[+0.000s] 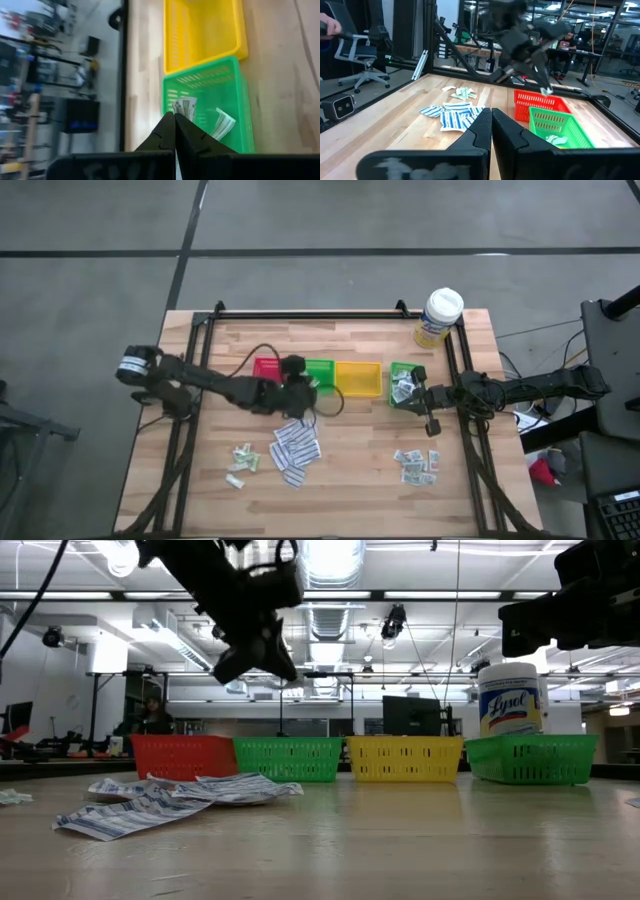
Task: Pick & Place First Aid Supplies
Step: Put the green bandage into the left green bin
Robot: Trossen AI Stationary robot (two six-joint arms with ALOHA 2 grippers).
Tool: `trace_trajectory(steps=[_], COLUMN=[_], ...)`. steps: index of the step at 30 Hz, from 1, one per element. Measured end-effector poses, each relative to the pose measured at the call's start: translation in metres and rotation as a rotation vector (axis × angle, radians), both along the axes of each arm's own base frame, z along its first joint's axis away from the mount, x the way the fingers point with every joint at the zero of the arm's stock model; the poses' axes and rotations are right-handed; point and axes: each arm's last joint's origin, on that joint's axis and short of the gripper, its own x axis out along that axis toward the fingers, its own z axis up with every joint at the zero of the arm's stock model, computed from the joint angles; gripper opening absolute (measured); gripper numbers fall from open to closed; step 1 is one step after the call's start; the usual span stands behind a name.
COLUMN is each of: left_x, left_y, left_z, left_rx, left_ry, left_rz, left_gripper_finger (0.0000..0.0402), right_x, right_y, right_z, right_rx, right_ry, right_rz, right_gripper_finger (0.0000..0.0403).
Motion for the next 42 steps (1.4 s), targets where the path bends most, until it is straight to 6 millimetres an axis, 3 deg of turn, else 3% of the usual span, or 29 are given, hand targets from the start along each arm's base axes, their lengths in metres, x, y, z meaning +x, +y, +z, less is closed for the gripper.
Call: trace_trajectory(steps=[10,18,33,42], left_x=[0.002,0.001,-0.001,0.009], left_y=[0.045,0.067,0.073,0.076], left_z=[-0.002,-0.003,-0.006,-0.034], left_rx=[-0.174,-0.252,-0.315,-0.349], left_ry=[-0.004,-0.017,-0.004,0.073], left_rz=[-0.002,0.012,0.008,0.012], left_gripper_finger=[0.0000,0.0000,0.0000,0.0000], right_x=[0.000,0.000,0.000,0.000], right_y=[0.000,0.000,0.000,0.000], right_z=[0.000,0.000,0.000,0.000], right_rx=[0.000,0.000,0.000,0.000], right_ry=[0.000,0.000,-0.001,0.000], right_rz=[0.000,0.000,0.000,0.000], right_gripper_finger=[0.0008,0.0008,0.0008,0.0008])
